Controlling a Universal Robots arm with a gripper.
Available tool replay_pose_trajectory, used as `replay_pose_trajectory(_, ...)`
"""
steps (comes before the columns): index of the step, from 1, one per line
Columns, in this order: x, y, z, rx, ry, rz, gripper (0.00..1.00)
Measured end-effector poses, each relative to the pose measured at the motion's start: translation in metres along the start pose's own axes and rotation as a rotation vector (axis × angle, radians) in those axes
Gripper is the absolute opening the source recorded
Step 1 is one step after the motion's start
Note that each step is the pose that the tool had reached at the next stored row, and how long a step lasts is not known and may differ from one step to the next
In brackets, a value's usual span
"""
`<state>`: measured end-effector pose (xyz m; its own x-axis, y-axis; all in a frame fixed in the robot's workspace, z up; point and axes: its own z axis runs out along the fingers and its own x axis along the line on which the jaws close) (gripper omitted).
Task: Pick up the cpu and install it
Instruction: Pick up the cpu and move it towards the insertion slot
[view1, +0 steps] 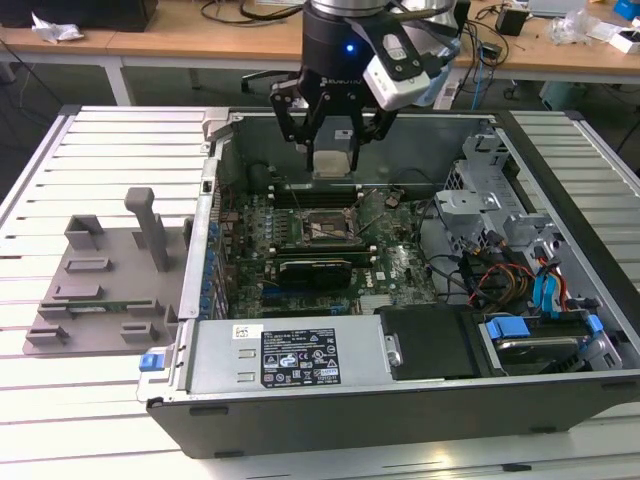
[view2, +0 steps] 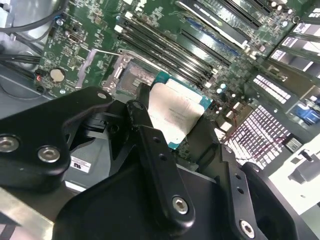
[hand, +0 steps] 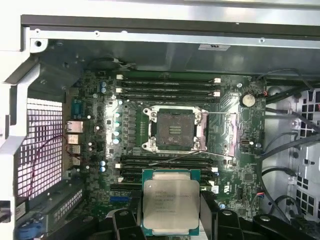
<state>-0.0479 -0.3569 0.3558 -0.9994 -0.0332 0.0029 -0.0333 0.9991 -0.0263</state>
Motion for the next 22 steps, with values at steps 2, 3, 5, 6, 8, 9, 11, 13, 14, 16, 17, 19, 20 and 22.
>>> replay_pose_trajectory(2, -0.0042, 0.0006, 0.0013, 0.0, 0.0007, 0.0, 0.55)
replay_pose_trajectory(3, -0.006, 0.0008, 0.0019, 0.0, 0.001, 0.0, 0.55)
replay_pose_trajectory(5, -0.0097, 0.0016, 0.0032, -0.0002, 0.0018, 0.0, 0.55)
replay_pose_trajectory(6, -0.0133, 0.0026, 0.0051, -0.0001, 0.0028, 0.0, 0.55)
replay_pose_trajectory(8, -0.016, 0.0039, 0.0074, -0.0002, 0.0038, 0.0, 0.55)
replay_pose_trajectory(9, -0.0178, 0.0054, 0.0095, -0.0001, 0.0046, 0.0, 0.55)
replay_pose_trajectory(11, -0.0188, 0.0095, 0.0133, -0.0002, 0.0052, 0.0, 0.55)
replay_pose_trajectory(13, -0.019, 0.0142, 0.0171, -0.0002, 0.0054, -0.001, 0.55)
replay_pose_trajectory(14, -0.0191, 0.0157, 0.0186, -0.0001, 0.0055, -0.001, 0.55)
replay_pose_trajectory(16, -0.0194, 0.0174, 0.0218, -0.0002, 0.0055, -0.002, 0.55)
replay_pose_trajectory(17, -0.02, 0.0185, 0.0241, -0.0003, 0.0058, -0.002, 0.55)
replay_pose_trajectory(19, -0.0205, 0.019, 0.0269, -0.0001, 0.0064, -0.003, 0.55)
replay_pose_trajectory(20, -0.0207, 0.0191, 0.0285, -0.0001, 0.0067, -0.002, 0.55)
replay_pose_trajectory(22, -0.0211, 0.0192, 0.0329, -0.0003, 0.0071, -0.002, 0.55)
